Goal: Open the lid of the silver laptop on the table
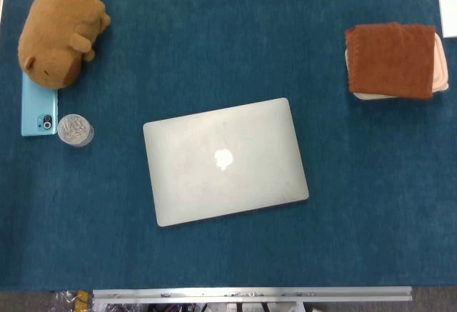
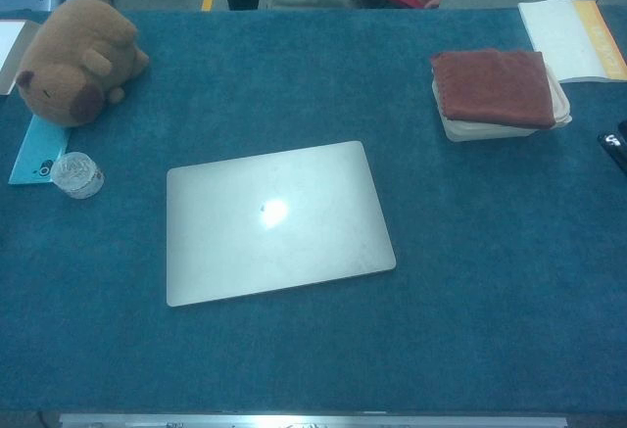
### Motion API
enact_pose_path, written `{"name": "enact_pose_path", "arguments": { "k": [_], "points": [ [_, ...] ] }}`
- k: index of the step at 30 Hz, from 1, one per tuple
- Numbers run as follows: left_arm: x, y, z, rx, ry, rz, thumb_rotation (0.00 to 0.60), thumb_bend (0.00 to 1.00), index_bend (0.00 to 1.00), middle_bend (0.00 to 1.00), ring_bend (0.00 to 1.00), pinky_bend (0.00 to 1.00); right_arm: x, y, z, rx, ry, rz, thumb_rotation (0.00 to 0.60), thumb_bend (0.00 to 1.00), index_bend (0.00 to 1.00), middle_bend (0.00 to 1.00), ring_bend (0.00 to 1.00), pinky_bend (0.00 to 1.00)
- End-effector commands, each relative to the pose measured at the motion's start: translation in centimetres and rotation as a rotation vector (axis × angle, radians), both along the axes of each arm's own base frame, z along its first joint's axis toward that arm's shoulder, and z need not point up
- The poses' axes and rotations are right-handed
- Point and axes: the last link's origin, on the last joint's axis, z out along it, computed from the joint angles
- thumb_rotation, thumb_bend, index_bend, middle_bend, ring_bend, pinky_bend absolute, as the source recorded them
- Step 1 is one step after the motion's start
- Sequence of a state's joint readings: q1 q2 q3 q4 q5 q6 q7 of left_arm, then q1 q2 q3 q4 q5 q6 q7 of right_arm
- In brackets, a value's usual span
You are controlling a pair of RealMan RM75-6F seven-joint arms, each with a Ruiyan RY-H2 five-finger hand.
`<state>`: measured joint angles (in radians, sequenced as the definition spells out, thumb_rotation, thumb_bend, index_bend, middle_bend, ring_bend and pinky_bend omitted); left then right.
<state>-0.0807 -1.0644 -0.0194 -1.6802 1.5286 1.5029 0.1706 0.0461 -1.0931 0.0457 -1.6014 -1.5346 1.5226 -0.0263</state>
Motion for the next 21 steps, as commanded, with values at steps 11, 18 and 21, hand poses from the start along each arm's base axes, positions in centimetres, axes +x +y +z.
{"name": "enact_pose_path", "arguments": {
  "k": [11,18,21],
  "points": [
    [0.4,0.1,-0.4,-0.047,0.000,-0.034,0.600,0.40,0.16,0.13,0.08,0.07,0.2,0.2,0.4,-0.001,-0.002,0.015,0.600,0.31,0.13,0.15,0.08,0.09],
    [1.3,0.6,-0.8,-0.149,0.009,-0.080,0.600,0.40,0.16,0.13,0.08,0.07,1.3,-0.9,0.6,-0.004,-0.028,0.052,0.600,0.31,0.13,0.15,0.08,0.09],
    [1.7,0.7,-1.5,-0.214,0.013,-0.097,0.600,0.40,0.16,0.13,0.08,0.07,1.9,-1.6,0.9,-0.014,-0.023,0.072,0.600,0.31,0.13,0.15,0.08,0.09]
  ]
}}
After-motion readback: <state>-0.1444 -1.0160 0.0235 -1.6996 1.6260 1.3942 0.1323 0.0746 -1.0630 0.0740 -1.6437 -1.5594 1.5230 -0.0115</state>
